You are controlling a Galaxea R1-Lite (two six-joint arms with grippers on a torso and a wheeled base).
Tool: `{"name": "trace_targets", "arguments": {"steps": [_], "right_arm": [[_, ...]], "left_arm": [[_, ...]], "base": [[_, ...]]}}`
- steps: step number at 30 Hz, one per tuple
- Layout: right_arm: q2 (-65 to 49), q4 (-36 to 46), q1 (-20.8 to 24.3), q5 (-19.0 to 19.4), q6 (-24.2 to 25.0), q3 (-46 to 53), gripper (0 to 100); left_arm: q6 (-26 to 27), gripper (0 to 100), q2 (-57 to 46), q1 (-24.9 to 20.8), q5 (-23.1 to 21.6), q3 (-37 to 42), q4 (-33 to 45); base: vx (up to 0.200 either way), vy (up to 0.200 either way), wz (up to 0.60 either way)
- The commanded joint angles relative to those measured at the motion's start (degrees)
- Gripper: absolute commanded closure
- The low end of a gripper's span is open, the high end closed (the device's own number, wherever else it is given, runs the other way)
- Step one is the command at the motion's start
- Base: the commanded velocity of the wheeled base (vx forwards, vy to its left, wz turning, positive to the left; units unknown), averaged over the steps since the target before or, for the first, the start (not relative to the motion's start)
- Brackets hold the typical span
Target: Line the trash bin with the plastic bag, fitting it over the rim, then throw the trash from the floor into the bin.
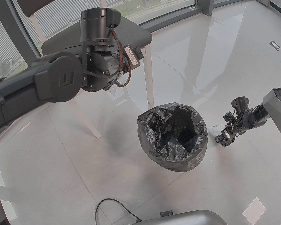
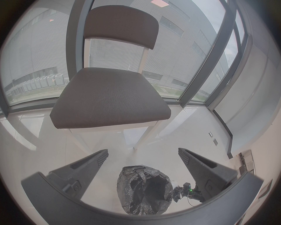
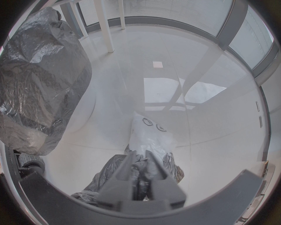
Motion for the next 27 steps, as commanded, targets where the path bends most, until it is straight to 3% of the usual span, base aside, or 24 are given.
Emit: {"name": "trace_targets", "arguments": {"steps": [1,9,16,21,25,27], "right_arm": [[-0.05,-0.06,-0.29,-0.09,-0.09,-0.17,100],[-6.65,-0.15,-1.16,-0.09,-0.27,1.50,100],[-29.15,-0.85,-2.04,0.70,-0.62,8.09,100],[-44.26,-0.85,0.51,2.19,0.08,15.03,100],[-56.83,-0.76,6.39,4.56,5.44,23.91,100],[-61.93,-1.03,10.09,6.85,12.21,29.71,100]], "left_arm": [[0.00,0,0.27,0.06,0.03,0.11,0.06],[-0.44,0,1.06,0.06,0.03,0.64,0.06],[-0.09,0,0.44,-0.03,0.29,1.78,0.14],[0.00,0,-1.14,0.24,0.38,5.56,0.06],[0.17,0,-2.63,1.03,0.38,9.43,0.06],[0.26,0,-3.60,1.03,0.38,10.92,-0.03]], "base": [[0.000,0.000,0.00],[0.000,0.000,0.00],[0.000,0.000,0.00],[0.000,0.000,0.00],[0.000,0.000,0.00],[0.000,0.000,0.00]]}}
